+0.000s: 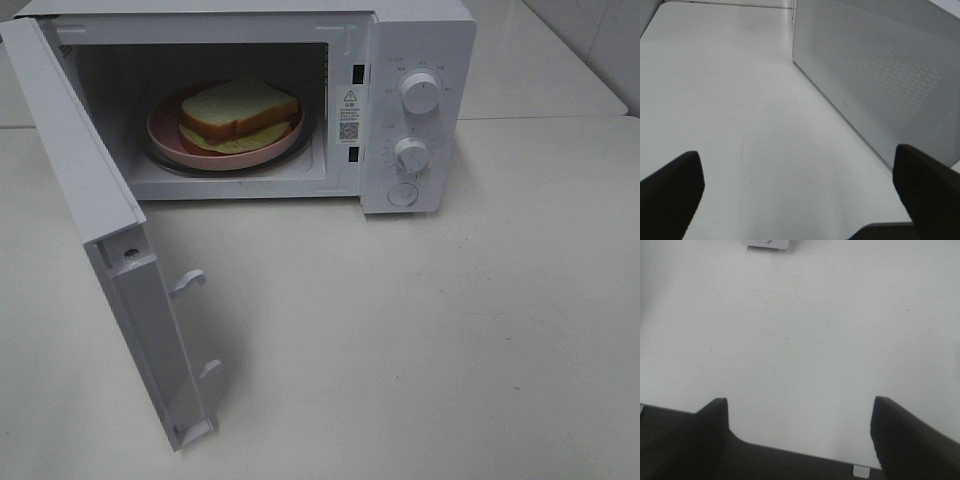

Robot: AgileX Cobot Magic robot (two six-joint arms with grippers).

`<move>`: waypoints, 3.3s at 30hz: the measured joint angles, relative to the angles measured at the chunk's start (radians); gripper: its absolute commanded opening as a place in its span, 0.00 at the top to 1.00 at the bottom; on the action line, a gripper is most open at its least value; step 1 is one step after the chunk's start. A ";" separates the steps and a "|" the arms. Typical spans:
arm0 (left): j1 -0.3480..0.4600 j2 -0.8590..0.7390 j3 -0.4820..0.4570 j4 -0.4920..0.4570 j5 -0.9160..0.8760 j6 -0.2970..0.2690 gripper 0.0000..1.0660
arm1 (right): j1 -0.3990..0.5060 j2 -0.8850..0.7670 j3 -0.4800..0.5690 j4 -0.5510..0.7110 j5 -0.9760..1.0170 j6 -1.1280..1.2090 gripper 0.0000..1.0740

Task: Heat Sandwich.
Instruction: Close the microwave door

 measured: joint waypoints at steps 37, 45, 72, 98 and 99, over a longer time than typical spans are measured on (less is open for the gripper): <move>0.000 0.000 0.000 0.000 0.000 0.000 0.09 | -0.206 -0.275 0.094 0.060 -0.076 -0.004 0.29; 0.000 0.000 0.000 0.000 0.000 0.000 0.09 | -0.206 -0.275 0.094 0.060 -0.077 -0.004 0.29; 0.000 0.000 0.000 0.000 0.000 0.000 0.09 | -0.206 -0.275 0.094 0.060 -0.078 -0.004 0.29; 0.000 0.399 -0.041 0.039 -0.234 0.047 1.00 | -0.206 -0.275 0.094 0.060 -0.080 -0.004 0.29; 0.000 0.426 -0.041 0.045 -0.263 0.047 1.00 | -0.206 -0.275 0.094 0.060 -0.080 -0.004 0.29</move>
